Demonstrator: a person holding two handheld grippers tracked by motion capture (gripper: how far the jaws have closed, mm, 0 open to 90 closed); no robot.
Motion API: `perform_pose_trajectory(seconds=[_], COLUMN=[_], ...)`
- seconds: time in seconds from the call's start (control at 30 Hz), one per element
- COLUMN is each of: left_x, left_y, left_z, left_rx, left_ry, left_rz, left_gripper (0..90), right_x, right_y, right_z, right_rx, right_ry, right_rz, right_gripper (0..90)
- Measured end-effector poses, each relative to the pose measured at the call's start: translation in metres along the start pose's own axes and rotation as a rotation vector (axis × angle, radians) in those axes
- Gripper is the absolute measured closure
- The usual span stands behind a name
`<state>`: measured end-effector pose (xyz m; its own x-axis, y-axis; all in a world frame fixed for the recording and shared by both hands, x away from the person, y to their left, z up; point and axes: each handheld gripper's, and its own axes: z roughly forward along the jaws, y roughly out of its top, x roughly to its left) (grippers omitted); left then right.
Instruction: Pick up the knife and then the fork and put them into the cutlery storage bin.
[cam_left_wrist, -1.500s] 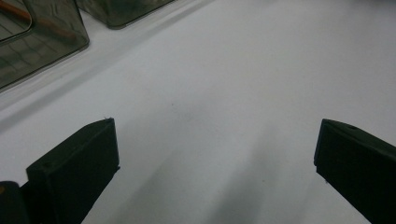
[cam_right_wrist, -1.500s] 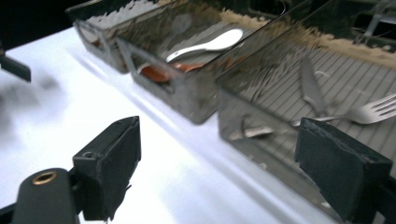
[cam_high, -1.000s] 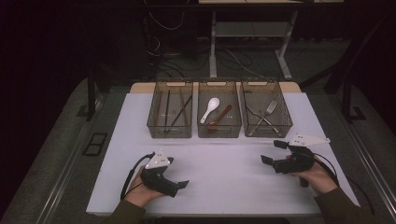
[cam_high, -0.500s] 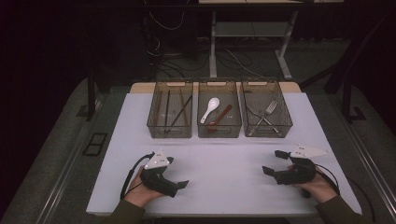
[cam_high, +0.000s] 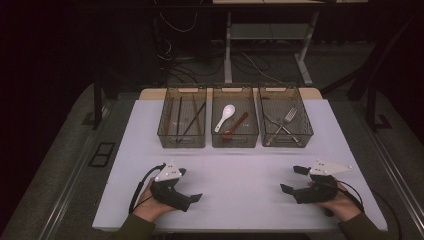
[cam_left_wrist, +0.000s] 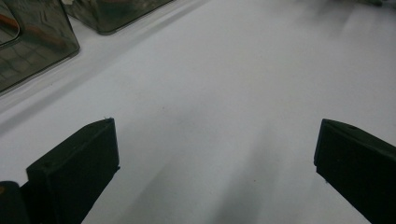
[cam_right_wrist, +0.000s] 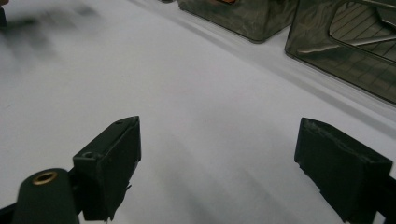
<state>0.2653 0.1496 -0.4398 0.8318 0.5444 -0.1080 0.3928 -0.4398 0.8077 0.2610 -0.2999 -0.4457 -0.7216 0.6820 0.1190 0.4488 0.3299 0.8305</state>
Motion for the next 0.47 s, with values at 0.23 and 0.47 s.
perform_pose_trajectory(seconds=[0.23,0.47], left_x=[0.0,0.0001], left_y=[-0.0003,-0.0002], left_z=[0.0003,0.0006], left_rx=[-0.001,0.0], left_ry=[0.001,0.0], left_rz=[-0.002,0.0], left_gripper=[0.0,0.0], right_x=[0.0005,0.0003], right_y=[0.0001,0.0002], right_z=[0.0001,-0.0002], right_rx=[0.001,-0.001], right_ry=[0.006,0.008], right_rz=[-0.007,-0.013], right_gripper=[14.4,14.4])
